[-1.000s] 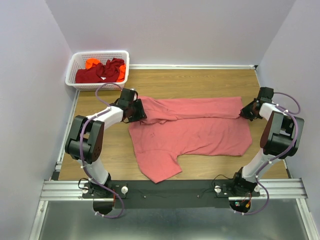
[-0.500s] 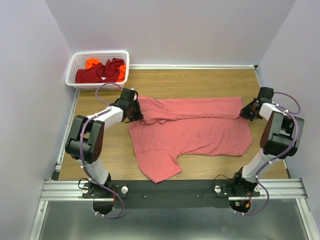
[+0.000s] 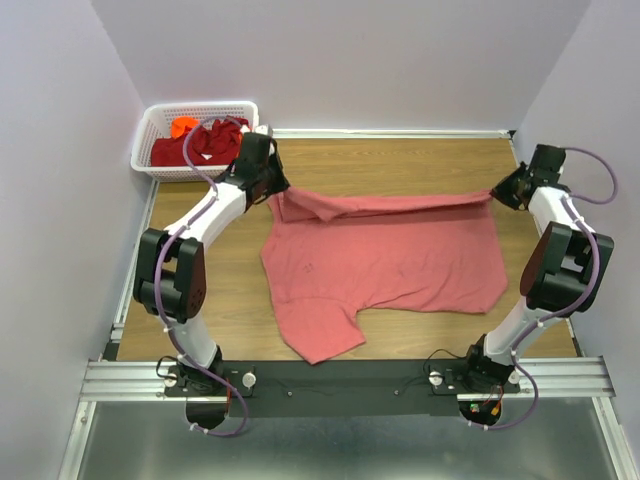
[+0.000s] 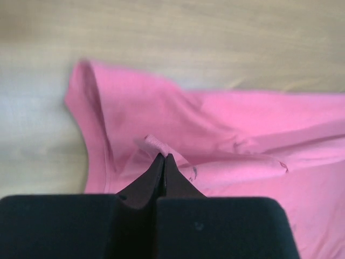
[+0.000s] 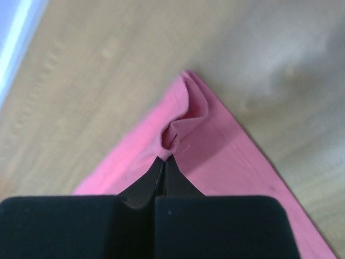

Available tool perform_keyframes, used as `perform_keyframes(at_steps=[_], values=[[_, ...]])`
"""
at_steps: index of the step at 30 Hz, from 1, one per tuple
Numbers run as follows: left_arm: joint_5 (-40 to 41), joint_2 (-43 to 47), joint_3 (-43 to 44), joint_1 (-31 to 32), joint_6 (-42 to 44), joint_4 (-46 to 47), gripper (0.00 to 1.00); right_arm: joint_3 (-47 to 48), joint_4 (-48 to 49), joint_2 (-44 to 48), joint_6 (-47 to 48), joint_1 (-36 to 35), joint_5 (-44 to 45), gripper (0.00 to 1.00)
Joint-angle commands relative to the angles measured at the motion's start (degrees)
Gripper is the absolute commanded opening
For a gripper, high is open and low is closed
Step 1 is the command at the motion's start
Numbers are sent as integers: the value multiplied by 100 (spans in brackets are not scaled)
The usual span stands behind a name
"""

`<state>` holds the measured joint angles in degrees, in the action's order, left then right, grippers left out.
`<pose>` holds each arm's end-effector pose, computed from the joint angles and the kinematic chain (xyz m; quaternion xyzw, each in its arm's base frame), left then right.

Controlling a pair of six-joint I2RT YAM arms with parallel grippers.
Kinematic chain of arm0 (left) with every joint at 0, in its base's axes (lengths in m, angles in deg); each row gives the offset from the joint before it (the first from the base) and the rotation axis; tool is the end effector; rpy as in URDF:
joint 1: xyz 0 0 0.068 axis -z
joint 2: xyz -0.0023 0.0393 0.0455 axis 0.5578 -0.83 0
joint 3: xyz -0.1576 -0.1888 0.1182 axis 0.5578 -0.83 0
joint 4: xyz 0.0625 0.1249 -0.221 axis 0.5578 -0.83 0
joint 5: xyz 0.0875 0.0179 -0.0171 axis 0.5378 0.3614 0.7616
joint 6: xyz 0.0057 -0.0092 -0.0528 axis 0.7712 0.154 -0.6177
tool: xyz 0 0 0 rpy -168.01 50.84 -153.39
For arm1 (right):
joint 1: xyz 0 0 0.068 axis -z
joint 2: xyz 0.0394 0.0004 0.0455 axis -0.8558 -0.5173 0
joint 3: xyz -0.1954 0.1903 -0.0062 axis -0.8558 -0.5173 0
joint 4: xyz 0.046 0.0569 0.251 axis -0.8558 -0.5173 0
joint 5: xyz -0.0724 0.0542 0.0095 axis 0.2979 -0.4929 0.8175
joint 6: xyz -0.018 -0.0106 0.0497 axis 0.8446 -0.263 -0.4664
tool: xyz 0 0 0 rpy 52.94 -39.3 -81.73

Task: Fold and stack the t-shirts
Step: Fold the tshirt

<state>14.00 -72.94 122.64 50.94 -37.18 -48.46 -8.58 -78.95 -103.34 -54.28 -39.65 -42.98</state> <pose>0.3778 -0.1182 0.2545 -0.1070 0.8965 -0.2050 0.3780 0.3726 -0.1251 0.2225 0.3826 0.8431 0.0998 0.3645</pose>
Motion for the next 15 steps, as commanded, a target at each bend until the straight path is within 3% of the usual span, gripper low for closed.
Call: perform_keyframes(at_steps=[1,9,15], values=[[526,-522,1043,-139,326,-184,0,607,107,-224,162,22,-296,1],[799,-1340,2618,-210,985,-71,0,1670,116,-979,206,22,-385,1],[817,-1613,3032,-227,1433,545,0,2032,160,-1375,267,22,-385,1]])
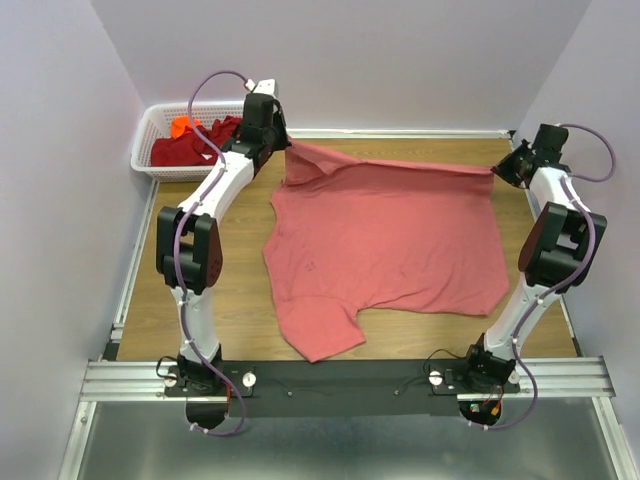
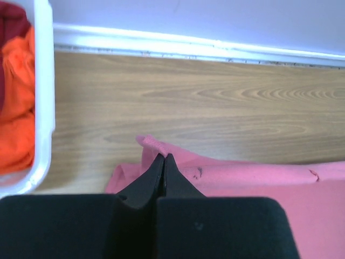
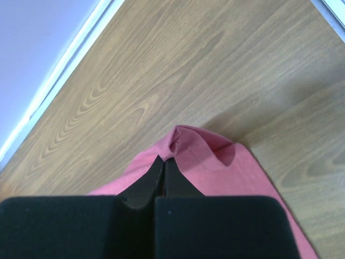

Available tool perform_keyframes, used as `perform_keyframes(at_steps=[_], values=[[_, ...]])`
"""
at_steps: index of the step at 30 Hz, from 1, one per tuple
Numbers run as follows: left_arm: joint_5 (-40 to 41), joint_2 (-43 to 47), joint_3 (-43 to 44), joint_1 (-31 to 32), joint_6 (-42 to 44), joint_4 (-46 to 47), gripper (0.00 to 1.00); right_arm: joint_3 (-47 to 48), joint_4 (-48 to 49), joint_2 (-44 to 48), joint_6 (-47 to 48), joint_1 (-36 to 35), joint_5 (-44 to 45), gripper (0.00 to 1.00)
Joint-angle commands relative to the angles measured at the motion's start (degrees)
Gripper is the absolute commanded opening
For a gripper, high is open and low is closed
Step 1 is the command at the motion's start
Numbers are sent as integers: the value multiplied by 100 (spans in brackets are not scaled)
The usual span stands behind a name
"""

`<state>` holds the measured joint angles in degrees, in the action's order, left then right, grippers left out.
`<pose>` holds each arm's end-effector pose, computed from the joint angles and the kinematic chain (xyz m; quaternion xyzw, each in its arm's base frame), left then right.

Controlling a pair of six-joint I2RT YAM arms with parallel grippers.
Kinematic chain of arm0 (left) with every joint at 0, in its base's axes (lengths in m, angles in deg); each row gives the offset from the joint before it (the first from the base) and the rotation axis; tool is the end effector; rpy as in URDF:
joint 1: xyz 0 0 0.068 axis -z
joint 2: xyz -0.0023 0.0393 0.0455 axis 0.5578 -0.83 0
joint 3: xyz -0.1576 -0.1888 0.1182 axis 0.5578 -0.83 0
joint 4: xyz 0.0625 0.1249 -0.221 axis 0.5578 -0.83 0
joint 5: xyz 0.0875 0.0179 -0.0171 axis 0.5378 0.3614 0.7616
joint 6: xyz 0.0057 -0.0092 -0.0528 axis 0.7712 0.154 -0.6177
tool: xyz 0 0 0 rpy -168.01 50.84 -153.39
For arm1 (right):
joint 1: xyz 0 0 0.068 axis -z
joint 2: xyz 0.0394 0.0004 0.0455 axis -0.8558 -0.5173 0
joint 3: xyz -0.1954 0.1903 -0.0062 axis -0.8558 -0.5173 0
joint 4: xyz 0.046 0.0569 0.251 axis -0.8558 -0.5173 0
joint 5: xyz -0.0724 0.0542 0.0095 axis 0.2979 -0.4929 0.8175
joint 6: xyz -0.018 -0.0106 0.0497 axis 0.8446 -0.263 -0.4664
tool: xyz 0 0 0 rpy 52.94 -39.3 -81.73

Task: Fold and stack the t-shirts
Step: Fold the tshirt

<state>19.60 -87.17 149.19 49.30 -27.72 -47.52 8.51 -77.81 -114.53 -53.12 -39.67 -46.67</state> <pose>0.4604 -0.1256 0.3110 -0.0647 0.8450 -0.1601 0.5061 0.4336 -0.1438 0.2423 0.3468 0.8300 0.1293 0.4173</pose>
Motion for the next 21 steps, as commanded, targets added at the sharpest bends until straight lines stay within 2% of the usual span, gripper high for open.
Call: perform_keyframes(at_steps=[1,5,11,21], values=[[231,-261,473,-63,557,547,0,349,63,-300,160,24,2,1],[73,-734,1175,-63,891,618,0,446,90,-459,204,24,11,1],[-24,-1166,1634,-63,1103,610,0,446,81,-591,266,24,-33,1],[-16,-938,1327,-63,919,-4,0,200,72,-249,538,24,28,1]])
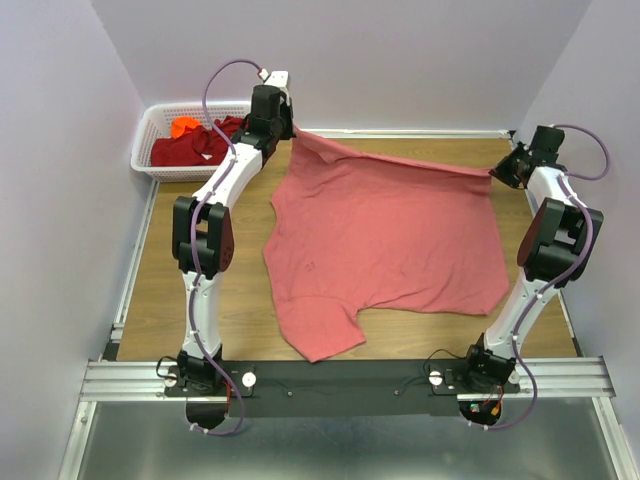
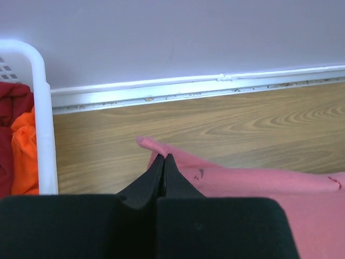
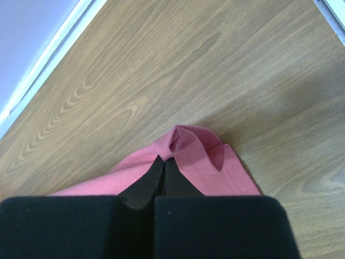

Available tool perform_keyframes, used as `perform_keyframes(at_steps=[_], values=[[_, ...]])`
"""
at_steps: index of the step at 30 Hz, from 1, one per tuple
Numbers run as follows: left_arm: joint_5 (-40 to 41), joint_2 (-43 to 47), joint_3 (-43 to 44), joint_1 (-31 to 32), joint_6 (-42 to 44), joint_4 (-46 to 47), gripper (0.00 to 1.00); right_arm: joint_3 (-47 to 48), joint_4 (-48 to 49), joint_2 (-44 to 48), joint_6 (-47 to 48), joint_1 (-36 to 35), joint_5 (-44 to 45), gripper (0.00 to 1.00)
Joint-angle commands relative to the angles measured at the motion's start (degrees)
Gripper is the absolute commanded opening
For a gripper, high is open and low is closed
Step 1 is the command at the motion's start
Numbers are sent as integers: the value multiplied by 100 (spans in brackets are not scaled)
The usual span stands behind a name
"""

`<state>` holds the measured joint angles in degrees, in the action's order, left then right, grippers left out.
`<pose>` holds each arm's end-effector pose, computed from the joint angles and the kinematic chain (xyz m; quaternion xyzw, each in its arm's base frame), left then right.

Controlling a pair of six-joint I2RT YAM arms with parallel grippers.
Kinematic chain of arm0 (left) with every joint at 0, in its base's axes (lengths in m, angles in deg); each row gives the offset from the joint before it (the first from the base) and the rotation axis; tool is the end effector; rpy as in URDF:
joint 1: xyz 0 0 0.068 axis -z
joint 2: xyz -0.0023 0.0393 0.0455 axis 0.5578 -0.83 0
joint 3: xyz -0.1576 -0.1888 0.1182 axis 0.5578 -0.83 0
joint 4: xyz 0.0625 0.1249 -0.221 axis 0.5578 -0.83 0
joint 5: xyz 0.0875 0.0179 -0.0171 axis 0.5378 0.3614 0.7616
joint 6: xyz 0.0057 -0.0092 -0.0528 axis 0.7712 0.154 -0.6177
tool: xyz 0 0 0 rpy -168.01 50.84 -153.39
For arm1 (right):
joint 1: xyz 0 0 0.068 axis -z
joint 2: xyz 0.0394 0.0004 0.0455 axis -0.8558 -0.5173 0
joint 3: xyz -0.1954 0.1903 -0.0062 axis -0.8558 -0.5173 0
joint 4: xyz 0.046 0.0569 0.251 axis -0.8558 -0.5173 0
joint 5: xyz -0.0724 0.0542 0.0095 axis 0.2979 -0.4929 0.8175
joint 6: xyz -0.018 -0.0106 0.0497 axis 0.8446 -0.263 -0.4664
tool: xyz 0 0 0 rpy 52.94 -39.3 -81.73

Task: Fold and stack the t-shirts
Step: Fold the tshirt

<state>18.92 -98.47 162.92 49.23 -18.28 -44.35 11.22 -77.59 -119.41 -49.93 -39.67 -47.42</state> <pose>0.5078 -0.1384 0.3060 0.0068 0.8206 -0.1329 0.5559 0.4488 -0.1486 0.2204 0.3250 0.8459 0.1230 0.4047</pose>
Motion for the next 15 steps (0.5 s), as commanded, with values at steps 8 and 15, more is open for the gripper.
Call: perform_keyframes(at_steps=[8,15], values=[[35,578,-194,-57,-430,-938,0,-501,42,696,377,24,392,1],[166,895,-450,-57,-606,-1289,0,-862,-2,995,360,24,621,1]])
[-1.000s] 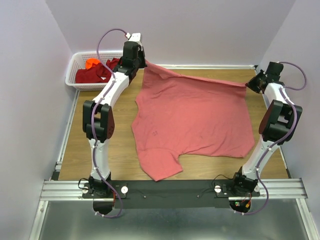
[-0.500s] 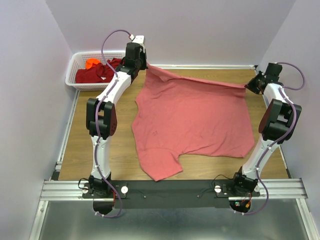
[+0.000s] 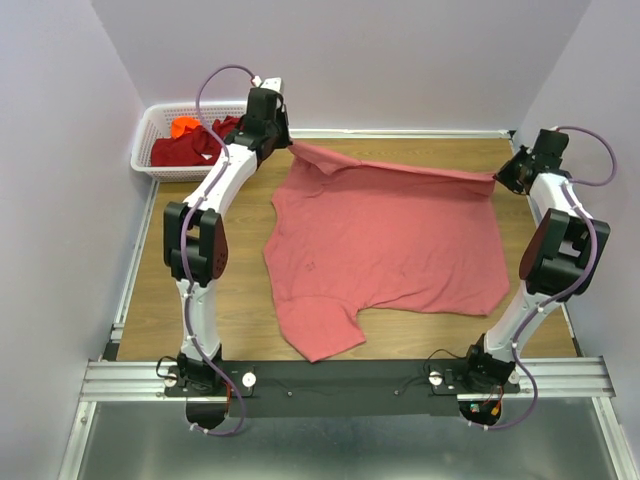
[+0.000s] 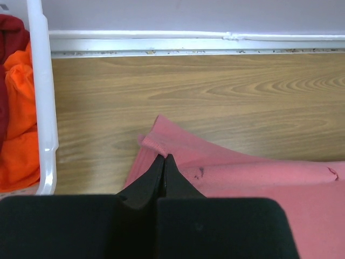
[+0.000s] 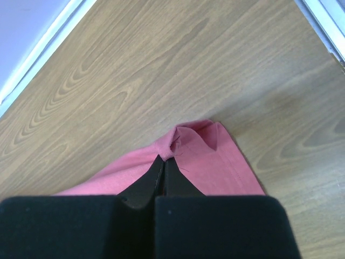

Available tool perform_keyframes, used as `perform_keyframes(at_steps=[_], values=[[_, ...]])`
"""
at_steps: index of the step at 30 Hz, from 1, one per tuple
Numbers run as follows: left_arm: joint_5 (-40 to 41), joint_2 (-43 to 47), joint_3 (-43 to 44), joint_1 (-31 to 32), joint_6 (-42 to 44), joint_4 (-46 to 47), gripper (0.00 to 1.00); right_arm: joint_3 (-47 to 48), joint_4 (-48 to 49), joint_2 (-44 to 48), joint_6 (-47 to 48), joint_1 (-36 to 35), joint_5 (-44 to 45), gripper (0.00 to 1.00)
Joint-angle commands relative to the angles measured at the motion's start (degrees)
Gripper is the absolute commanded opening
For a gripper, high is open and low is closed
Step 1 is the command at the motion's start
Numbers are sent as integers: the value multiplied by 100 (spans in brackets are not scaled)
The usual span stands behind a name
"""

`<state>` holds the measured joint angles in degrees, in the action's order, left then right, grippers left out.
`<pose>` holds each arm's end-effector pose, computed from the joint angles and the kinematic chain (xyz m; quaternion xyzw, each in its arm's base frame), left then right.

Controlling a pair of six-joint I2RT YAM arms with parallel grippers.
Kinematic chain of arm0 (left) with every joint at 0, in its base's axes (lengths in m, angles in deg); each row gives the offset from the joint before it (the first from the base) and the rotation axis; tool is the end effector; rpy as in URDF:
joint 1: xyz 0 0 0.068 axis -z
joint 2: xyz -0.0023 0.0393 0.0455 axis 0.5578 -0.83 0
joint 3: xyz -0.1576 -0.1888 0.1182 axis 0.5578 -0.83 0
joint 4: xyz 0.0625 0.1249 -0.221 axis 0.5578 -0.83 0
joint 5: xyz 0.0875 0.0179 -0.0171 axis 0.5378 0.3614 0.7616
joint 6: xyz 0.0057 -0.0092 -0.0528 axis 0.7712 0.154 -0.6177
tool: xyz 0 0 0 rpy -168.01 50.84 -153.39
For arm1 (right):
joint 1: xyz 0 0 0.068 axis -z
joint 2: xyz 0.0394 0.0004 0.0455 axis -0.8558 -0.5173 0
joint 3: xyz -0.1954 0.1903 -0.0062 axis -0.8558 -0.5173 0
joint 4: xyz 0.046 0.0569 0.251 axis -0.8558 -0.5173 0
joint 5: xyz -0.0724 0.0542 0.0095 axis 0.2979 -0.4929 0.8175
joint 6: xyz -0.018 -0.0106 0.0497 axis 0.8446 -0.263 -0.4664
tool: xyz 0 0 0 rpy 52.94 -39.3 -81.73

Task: Fold and stack the t-shirts
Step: Fold the tshirt

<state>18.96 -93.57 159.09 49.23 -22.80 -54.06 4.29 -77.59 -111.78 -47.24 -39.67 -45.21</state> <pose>0.4825 -0.1315 0.3079 -0.0259 0.8609 -0.1358 0.4896 0.4198 -0.1399 0.2387 0.3117 0.8495 0.0961 0.4146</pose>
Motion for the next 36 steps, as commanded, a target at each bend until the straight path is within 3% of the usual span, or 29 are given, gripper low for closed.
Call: perform_keyframes(at_steps=[1,10,36], values=[[154,519,-94,-57,-197,-345,0,-230,-11,250,74,24,427,1],[66,1169,-1165,-57,-426,-275,0,-565,-55,434,30,24,629,1],[-619,1943,-3477,-30,-1094,146,0,-1830,-90,901,-621,24,884,1]])
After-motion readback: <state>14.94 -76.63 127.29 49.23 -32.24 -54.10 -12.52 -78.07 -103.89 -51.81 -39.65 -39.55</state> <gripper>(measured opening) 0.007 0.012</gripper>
